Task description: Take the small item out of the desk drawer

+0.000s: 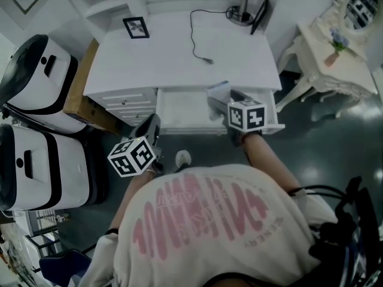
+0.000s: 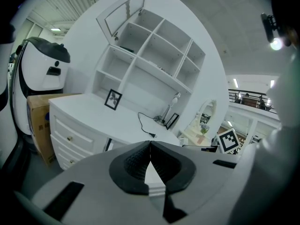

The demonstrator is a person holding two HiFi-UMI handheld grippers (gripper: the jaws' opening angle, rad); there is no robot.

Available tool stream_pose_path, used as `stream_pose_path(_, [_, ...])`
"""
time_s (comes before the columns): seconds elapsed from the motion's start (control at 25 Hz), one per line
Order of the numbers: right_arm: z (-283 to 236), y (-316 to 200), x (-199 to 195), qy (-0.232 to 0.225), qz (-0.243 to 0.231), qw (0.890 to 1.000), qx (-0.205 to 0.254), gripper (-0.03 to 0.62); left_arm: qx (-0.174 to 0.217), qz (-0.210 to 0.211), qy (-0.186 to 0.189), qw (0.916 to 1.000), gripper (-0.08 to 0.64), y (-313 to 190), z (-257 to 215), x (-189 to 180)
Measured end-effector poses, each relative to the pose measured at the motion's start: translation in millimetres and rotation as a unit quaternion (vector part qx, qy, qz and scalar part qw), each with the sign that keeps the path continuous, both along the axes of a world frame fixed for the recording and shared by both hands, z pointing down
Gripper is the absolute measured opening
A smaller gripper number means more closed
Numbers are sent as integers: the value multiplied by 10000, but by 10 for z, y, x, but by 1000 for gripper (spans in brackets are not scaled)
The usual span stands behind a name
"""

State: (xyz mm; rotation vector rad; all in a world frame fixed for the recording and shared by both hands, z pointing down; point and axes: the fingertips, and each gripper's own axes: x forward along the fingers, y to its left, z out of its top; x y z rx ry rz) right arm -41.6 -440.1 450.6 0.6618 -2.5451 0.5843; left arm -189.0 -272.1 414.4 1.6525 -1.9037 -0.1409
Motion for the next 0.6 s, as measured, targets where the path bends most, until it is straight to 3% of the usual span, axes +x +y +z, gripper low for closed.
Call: stream_pose_path(0.6, [-1, 75, 78, -20, -63, 10000, 40, 397, 7, -87, 2, 10000, 29, 103, 19, 97])
